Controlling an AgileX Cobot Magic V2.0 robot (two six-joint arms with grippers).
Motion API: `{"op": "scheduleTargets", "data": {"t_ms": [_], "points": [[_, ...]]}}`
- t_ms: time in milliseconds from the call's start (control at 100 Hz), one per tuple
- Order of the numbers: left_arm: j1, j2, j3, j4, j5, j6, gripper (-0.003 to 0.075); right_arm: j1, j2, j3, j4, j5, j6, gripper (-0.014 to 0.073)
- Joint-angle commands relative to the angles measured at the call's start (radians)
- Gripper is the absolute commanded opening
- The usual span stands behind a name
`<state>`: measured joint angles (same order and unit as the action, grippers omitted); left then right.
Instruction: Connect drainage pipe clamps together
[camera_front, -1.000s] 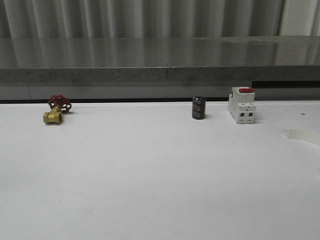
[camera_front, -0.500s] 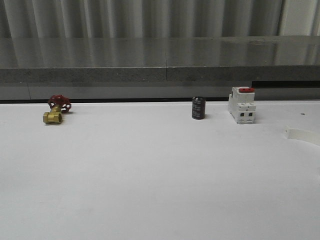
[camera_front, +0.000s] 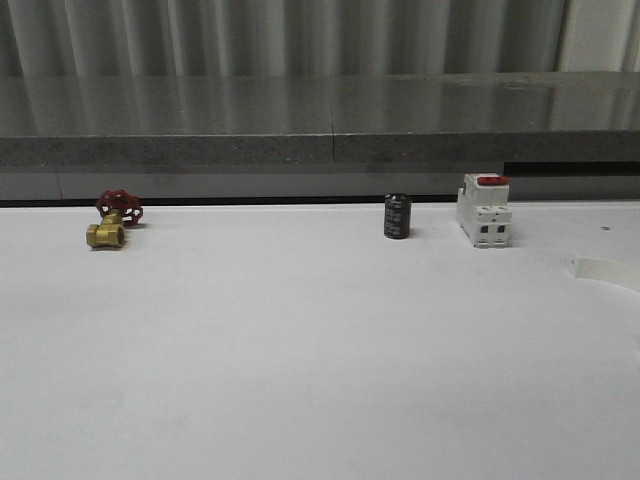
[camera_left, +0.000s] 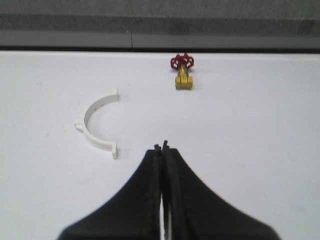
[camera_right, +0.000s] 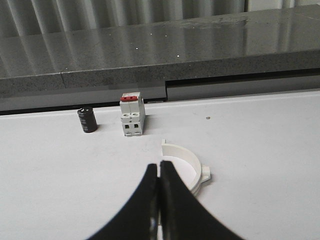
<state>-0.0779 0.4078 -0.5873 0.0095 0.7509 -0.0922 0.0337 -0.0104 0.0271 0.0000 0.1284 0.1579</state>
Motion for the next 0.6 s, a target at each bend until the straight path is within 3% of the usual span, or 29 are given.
{"op": "scheduleTargets", "data": {"t_ms": [0,390,510,590], "points": [[0.000,0.074,-0.083,-0.010,0.009,-0.004,-0.0020,-0.007,-0.020,-0.015,0.000,-0.084,-0.008,-0.0069],[0.000,0.153,-0.097,-0.010,0.036,-0.004,0.0004,-0.007,-0.020,-0.015,0.000,-0.084,-0.008,-0.0069],[0.000,0.153,-0.097,-0.010,0.040,-0.004,0.0188,-0.007,-0.020,-0.015,0.000,-0.084,-0.008,-0.0069],[0.000,0.153,-0.097,-0.010,0.040,-0.004,0.0405,-0.007,-0.020,-0.015,0.000,-0.084,-0.008,-0.0069]]}}
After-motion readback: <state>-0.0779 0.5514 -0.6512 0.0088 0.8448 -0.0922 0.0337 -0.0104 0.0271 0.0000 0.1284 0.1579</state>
